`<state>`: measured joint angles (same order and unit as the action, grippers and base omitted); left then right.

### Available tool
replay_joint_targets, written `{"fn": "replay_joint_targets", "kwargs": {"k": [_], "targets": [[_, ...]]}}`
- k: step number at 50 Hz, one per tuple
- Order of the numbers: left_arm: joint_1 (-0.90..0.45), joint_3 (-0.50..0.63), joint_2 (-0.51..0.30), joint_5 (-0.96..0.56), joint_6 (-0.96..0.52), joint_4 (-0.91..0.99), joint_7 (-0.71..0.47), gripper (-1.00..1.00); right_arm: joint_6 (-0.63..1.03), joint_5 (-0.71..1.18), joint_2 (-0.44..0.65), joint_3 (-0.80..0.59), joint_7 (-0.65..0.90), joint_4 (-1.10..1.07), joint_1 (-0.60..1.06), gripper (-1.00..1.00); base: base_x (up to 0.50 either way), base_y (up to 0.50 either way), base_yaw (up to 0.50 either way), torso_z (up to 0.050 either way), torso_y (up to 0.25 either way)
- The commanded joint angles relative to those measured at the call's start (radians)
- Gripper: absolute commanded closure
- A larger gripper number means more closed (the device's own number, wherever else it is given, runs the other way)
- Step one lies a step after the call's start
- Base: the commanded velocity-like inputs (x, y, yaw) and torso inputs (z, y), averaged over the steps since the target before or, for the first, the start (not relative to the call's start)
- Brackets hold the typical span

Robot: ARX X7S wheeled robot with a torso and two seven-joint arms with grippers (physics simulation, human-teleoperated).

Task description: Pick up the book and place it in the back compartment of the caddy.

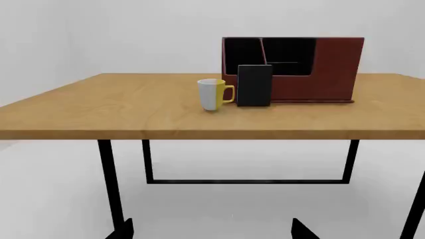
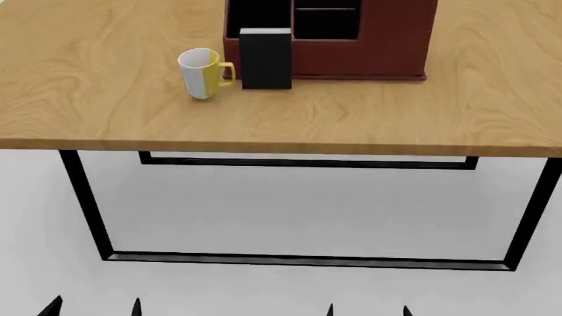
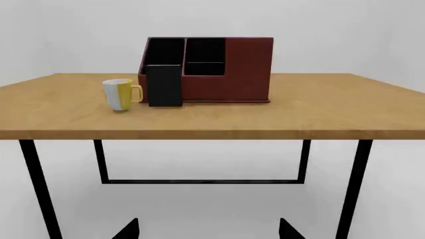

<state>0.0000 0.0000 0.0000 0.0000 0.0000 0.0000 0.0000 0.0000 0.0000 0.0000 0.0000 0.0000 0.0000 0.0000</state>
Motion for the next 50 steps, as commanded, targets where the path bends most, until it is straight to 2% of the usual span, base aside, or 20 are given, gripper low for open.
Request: {"fn": "replay_joint_targets", "kwargs": {"k": [1, 5, 7, 15, 20, 27, 40, 44, 49, 50], "targets": [[-0.003, 0.056, -0.047, -0.048, 0.007, -0.008, -0.056, -1.00, -0.007, 0.012, 0.012, -0.015, 0.015, 0.009, 0.003, -1.00, 0.00, 0.00, 0.00, 0.000, 0.000], [0.003, 0.065, -0.059, -0.065, 0.021, -0.008, -0.048, -1.00, 0.012, 0.008, 0.030, -0.042, 0.045, 0.001, 0.006, -1.00, 0.00, 0.00, 0.00, 0.000, 0.000], [0.017, 0.062, -0.063, -0.082, 0.079, -0.002, -0.041, -1.00, 0.007, 0.001, 0.035, -0.053, 0.056, -0.003, 0.004, -1.00, 0.00, 0.00, 0.00, 0.021, 0.000], [0.028, 0.090, -0.082, -0.109, 0.036, 0.046, -0.025, -1.00, -0.004, 0.046, 0.050, -0.058, 0.073, -0.036, -0.009, -1.00, 0.00, 0.00, 0.00, 0.050, 0.000], [0.014, 0.101, -0.098, -0.134, -0.070, 0.187, -0.030, -1.00, 0.127, 0.045, 0.075, -0.069, 0.086, -0.222, -0.013, -1.00, 0.00, 0.00, 0.00, 0.050, 0.000], [-0.045, 0.098, -0.121, -0.149, -0.173, 0.264, -0.050, -1.00, 0.258, 0.054, 0.107, -0.067, 0.093, -0.367, 0.035, -1.00, 0.00, 0.00, 0.00, 0.050, 0.000], [-0.270, 0.049, -0.172, -0.203, -0.514, 0.519, -0.112, -1.00, 0.571, 0.075, 0.164, -0.054, 0.092, -0.596, 0.252, -1.00, 0.00, 0.00, 0.00, 0.050, 0.000], [-0.304, 0.035, -0.179, -0.217, -0.534, 0.531, -0.115, -1.00, 0.627, 0.091, 0.172, -0.046, 0.088, -0.627, 0.291, -1.00, 0.00, 0.00, 0.00, 0.050, 0.000], [-0.289, 0.037, -0.182, -0.201, -0.487, 0.518, -0.124, -1.00, 0.628, 0.088, 0.179, -0.050, 0.092, -0.617, 0.300, -1.00, 0.00, 0.00, 0.00, 0.050, 0.000], [-0.294, 0.052, -0.195, -0.210, -0.528, 0.518, -0.109, -1.00, 0.610, 0.070, 0.185, -0.057, 0.103, -0.613, 0.286, -1.00, 0.00, 0.00, 0.00, 0.050, 0.000]]}}
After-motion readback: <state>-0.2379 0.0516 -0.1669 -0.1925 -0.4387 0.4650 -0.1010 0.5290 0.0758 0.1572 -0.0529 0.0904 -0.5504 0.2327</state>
